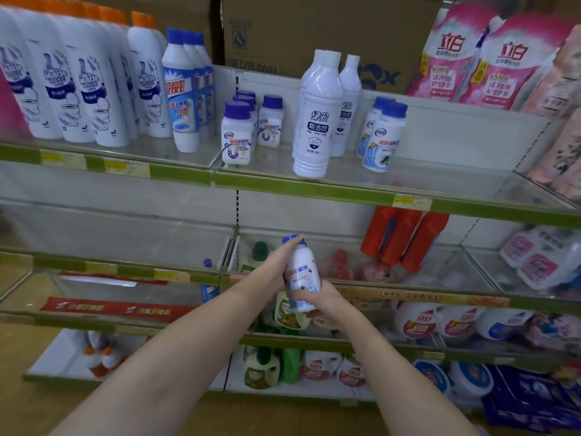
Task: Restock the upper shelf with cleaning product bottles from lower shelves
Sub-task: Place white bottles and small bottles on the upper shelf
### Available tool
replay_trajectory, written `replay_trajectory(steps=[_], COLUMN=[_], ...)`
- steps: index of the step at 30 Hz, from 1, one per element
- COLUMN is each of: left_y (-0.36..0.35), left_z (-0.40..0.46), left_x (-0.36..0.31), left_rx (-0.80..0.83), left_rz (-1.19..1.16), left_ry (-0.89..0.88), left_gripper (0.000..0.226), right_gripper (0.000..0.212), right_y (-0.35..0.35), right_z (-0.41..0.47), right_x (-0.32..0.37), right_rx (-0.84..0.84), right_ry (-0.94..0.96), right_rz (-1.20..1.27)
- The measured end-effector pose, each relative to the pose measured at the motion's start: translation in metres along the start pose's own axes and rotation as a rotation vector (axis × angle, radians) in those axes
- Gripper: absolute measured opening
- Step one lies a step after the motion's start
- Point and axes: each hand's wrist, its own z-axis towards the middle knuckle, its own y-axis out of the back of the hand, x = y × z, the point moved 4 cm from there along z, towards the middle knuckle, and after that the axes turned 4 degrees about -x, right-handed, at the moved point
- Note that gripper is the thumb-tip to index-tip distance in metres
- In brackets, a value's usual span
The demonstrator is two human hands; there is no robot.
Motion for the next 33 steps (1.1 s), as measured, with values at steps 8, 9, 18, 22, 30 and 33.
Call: replay_trajectory(steps=[8,9,18,22,30,33], left_y=[-0.02,-0.024,-0.1,-0.142,-0.225,-0.246], left_z=[-0.012,-0.014,-0.04,-0.069,-0.101,-0.096], left_x=[-0.006,-0.007,-0.062,-0.112,-0.181,-0.185], left_rx=[-0.051,-0.044,0.062,0.043,0.061,0.073], left_rz=[0.115,0.116,0.26,0.306,0.402,0.446], left_ry=[-0.161,-0.169,-0.556,-0.78,-1.083,-1.144], left_gripper=[0.06,0.057,0.055,0.051,0.045,0.046], right_gripper=[0.049,0.053,0.077,0.054,0.06,0.053], right_y=[0.014,0.017,0.072,0.108,0.179,0.202], right_z=[-0.013,-0.013,-0.025,-0.038,-0.041,-0.031], right_x=[0.001,0.002,0.044,0.099,0.176,0.184], right_rx=[0.041,0.043,-0.133,-0.215,-0.577,-0.633], right_ry=[0.028,0.043,0.242,0.424,0.616,0.611], right_rz=[0.123,0.14,0.223,0.279,0.246,0.171])
